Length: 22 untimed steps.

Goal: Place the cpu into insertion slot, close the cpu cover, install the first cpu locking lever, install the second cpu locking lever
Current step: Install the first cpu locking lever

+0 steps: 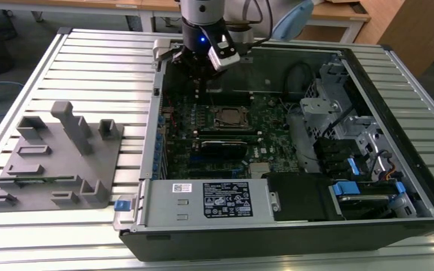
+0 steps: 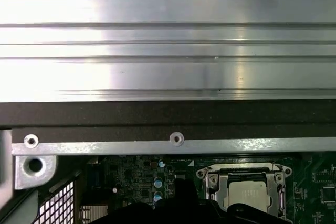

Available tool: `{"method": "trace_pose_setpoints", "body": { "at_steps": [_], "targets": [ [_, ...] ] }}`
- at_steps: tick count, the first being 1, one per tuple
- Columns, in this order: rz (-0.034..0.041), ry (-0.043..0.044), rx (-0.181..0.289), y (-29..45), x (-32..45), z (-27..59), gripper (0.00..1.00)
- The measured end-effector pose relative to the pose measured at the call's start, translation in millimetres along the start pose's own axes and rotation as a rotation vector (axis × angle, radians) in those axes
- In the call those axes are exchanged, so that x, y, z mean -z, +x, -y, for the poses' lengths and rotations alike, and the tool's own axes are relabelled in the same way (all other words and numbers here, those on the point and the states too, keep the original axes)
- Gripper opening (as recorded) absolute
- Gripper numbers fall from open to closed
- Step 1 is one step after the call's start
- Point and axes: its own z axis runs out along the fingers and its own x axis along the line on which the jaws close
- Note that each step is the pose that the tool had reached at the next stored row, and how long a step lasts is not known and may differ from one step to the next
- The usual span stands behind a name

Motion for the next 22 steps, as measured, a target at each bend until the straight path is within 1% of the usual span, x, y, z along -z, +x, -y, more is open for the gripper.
{"method": "trace_pose_setpoints", "body": {
  "at_steps": [4,11,22],
  "targets": [
    [0.0003,0.0,0.0,0.0,-0.9,-2.0,0.1],
    [0.0005,0.0001,0.0,0.0,-2.1,-8.4,0.1],
    [0.0005,0.0,0.0,-4.2,-2.3,-8.8,0.1]
  ]
}}
